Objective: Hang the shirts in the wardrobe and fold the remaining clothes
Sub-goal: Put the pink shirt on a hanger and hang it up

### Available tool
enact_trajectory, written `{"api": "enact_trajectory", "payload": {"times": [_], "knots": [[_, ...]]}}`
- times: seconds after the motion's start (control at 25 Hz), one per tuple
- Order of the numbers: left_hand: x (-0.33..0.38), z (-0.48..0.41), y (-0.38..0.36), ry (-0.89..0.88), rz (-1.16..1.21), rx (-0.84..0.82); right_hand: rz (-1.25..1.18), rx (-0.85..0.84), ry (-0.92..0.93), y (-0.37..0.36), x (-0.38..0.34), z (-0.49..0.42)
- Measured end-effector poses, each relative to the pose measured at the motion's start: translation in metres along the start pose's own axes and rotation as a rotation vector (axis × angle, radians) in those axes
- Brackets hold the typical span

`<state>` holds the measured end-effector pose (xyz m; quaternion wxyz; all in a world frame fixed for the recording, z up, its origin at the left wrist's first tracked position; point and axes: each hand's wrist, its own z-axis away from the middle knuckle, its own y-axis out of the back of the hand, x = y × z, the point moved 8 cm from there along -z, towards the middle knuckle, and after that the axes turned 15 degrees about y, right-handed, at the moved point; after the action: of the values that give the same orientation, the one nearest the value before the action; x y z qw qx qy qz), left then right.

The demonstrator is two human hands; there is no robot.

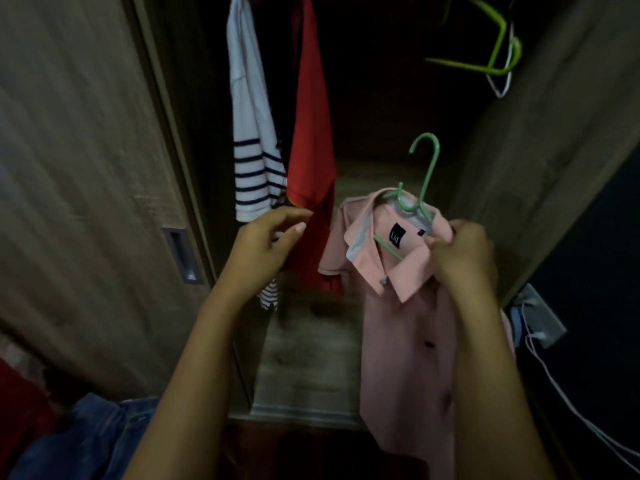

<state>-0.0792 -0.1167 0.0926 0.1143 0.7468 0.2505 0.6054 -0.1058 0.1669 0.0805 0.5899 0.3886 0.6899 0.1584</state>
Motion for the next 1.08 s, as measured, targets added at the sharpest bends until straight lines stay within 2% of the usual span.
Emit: {"api": "enact_trajectory", "payload": {"times": [0.2,0.4,0.56,0.8,1.08], "knots": [[0.050,-0.030,0.022,-0.133,-0.013,0.080,-0.154,0.002,0.042,0.000,-0.044,-0.014],[0.093,-0.079,0.041,-0.210,-0.035,0.257,-0.165,0.023,0.131,0.003,-0.093,-0.054],[0.126,-0.128,0.053,-0.239,-0.154,0.360,-0.194,0.066,0.250,0.011,-0.147,-0.099],[0.155,-0.190,0.036,-0.164,-0.378,0.282,-0.191,0.136,0.330,0.033,-0.229,-0.176],[0.164,-0.229,0.050,-0.068,-0.545,0.288,-0.185,0.182,0.432,0.052,-0.302,-0.243]]}}
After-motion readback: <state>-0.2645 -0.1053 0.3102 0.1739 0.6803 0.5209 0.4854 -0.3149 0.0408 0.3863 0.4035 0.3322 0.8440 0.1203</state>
